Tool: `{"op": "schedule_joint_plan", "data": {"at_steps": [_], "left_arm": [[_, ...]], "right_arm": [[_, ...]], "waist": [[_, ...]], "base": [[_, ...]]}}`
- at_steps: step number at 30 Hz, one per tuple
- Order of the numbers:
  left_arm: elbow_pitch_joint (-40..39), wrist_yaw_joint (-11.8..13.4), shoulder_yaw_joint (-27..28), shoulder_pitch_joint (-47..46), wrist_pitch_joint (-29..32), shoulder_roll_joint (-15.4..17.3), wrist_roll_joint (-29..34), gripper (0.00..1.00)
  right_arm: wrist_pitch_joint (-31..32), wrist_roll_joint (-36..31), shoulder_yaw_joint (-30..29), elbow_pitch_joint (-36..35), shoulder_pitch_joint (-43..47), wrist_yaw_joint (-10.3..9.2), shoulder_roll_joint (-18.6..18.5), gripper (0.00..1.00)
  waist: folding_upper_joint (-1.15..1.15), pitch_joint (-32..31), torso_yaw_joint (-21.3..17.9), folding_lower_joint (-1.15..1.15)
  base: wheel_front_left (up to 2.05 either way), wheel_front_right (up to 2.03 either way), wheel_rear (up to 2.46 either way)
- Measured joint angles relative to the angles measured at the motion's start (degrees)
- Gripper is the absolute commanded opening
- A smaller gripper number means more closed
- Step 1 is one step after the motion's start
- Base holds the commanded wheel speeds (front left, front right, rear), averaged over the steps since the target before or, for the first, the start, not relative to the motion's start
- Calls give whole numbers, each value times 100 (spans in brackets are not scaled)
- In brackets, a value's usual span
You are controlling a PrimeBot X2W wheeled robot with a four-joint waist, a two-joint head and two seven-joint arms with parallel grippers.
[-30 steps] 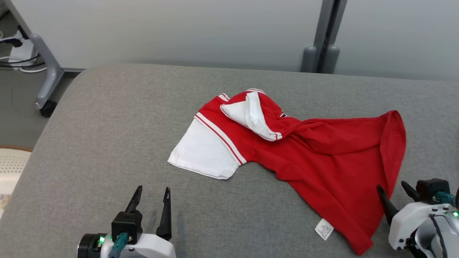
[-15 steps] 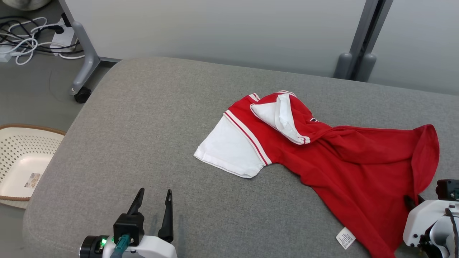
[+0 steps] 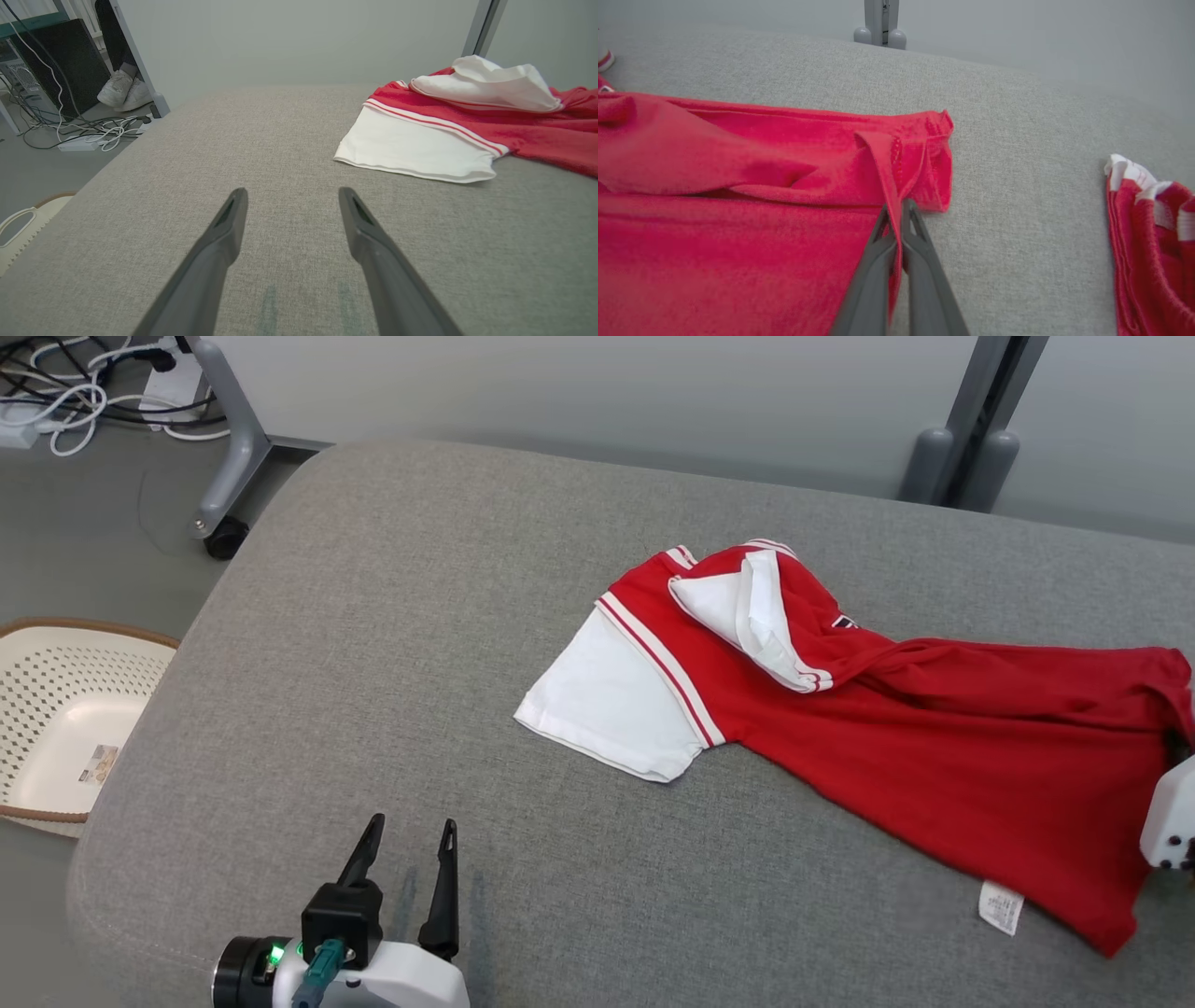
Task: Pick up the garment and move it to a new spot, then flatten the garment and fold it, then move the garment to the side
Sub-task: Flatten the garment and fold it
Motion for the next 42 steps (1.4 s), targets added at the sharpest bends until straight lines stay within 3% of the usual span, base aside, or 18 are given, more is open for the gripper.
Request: {"op": "schedule_joint_plan", "data": {"at_steps": [8,9,10,11,13,20,29,37,42], "left_arm": [[7,-47,-18,-113,0,-9,51,100],[13,-47,-18,-113,0,-9,51,100],[13,-47,-16,-113,0,-9,52,100],[18,-46,-16,-114,0,-11,55,100],[21,-45,-18,-114,0,-19,68,100],[29,-53,-7,-109,0,-11,76,100],[48,-65,-7,33,0,3,62,100],[1,-40,82,149,0,24,-8,100],[-24,-22,105,291,0,23,-33,100]], "right_arm": [[-133,-335,8,422,-466,0,-165,0],[-180,-354,2,475,-490,0,-164,25],[-233,-366,-21,522,-514,0,-165,25],[-282,-377,-43,555,-544,0,-159,95],[-392,-379,-66,608,-600,0,-114,100],[-797,-380,127,622,-576,-1,53,100],[-1155,-299,665,-82,-188,-1,190,100],[-1193,-82,746,-1595,722,-1,392,100],[-1194,-101,505,-2532,1504,-1,576,100]], "waist": [[0,203,76,0],[0,218,79,0],[0,227,78,0],[0,226,71,0],[0,202,44,0],[0,-29,-164,0],[0,-489,-584,0],[0,-866,-1096,0],[0,-1043,-1276,0]], "base": [[0,0,0],[0,0,0],[0,0,0],[0,0,0],[0,0,0],[0,0,0],[0,0,0],[0,0,0],[0,0,0]]}}
